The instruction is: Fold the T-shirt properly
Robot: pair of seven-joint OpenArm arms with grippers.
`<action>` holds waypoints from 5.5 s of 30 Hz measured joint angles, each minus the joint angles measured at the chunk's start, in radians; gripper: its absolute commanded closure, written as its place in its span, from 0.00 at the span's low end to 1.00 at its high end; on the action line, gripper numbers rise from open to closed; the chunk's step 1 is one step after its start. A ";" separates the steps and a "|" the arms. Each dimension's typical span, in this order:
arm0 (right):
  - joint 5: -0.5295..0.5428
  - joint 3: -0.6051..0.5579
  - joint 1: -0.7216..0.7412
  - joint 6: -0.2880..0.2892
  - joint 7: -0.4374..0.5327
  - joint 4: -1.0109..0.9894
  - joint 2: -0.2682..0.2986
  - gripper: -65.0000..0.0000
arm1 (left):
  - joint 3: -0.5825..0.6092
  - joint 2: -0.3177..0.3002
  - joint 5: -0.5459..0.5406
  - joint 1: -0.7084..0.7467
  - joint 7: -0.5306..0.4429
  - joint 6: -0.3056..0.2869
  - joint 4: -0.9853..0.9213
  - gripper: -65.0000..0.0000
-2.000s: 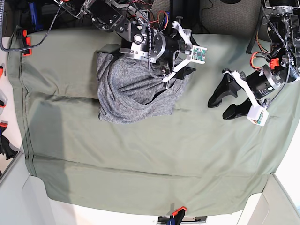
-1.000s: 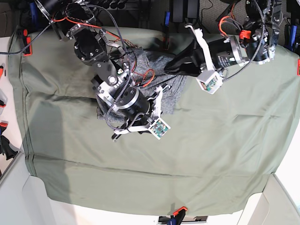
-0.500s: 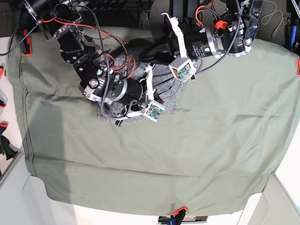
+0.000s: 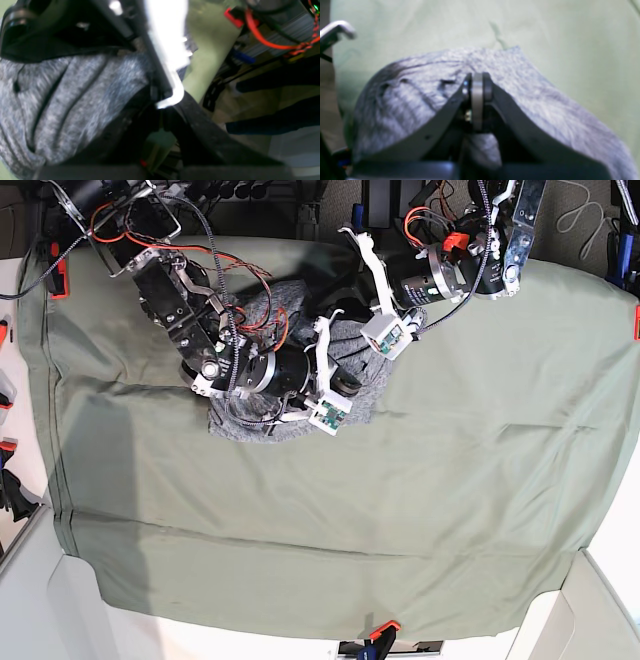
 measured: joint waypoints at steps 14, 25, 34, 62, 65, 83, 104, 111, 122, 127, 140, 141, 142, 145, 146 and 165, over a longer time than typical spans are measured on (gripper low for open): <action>-0.095 -0.002 0.103 -0.018 0.097 -0.120 -0.108 1.00 | -0.001 -0.001 -0.019 -0.032 0.006 0.002 0.000 0.98; -0.153 0.078 0.154 -0.096 0.114 -0.120 -0.110 1.00 | -0.005 -0.040 0.038 -0.035 0.008 0.001 0.000 0.98; -0.124 0.293 0.150 -0.135 0.058 -0.120 -0.109 1.00 | -0.023 -0.086 -0.090 -0.014 0.043 -0.001 0.097 0.98; -0.087 0.367 0.079 -0.134 0.011 -0.128 -0.106 1.00 | 0.145 -0.087 0.240 -0.046 -0.032 -0.004 -0.034 1.00; -0.090 0.367 0.070 -0.130 0.017 -0.129 -0.107 1.00 | 0.145 -0.087 0.248 -0.089 -0.039 -0.004 -0.091 1.00; -0.132 0.369 0.066 -0.103 0.059 -0.215 -0.082 1.00 | 0.094 -0.212 0.264 -0.139 -0.124 -0.032 -0.191 1.00; -0.105 0.369 0.065 -0.103 0.023 -0.215 -0.078 1.00 | 0.076 -0.213 0.304 -0.482 -0.187 -0.027 -0.538 1.00; -0.039 0.369 0.047 -0.103 0.022 -0.215 -0.078 1.00 | 0.076 -0.121 0.364 -0.625 -0.241 -0.020 -0.720 1.00; 0.005 0.374 -0.066 -0.112 0.074 -0.209 -0.078 1.00 | 0.122 -0.115 0.308 -0.753 -0.209 -0.013 -0.784 1.00; 0.040 0.379 -0.112 -0.097 0.100 -0.202 -0.096 1.00 | 0.123 -0.199 0.202 -0.696 -0.157 -0.010 -0.673 1.00; -0.029 0.377 -0.187 -0.093 0.038 -0.071 -0.159 1.00 | -0.056 -0.336 0.079 -0.430 -0.145 -0.011 -0.427 1.00; -0.049 0.377 -0.187 -0.105 0.029 -0.058 -0.159 1.00 | -0.096 -0.337 0.074 -0.404 -0.137 -0.012 -0.413 1.00; -0.071 0.380 -0.187 -0.119 0.024 -0.044 -0.159 1.00 | -0.132 -0.339 0.063 -0.381 -0.124 -0.010 -0.401 1.00; -0.097 0.413 -0.193 -0.132 0.004 0.004 -0.159 1.00 | -0.228 -0.339 -0.019 -0.325 -0.084 -0.007 -0.360 1.00; -0.091 0.432 -0.195 -0.130 -0.017 0.020 -0.155 1.00 | -0.254 -0.338 -0.050 -0.310 -0.066 -0.008 -0.340 1.00; 0.125 0.775 -0.508 -0.097 -0.095 0.310 0.011 1.00 | -0.588 -0.285 -0.216 0.184 0.045 -0.008 -0.032 1.00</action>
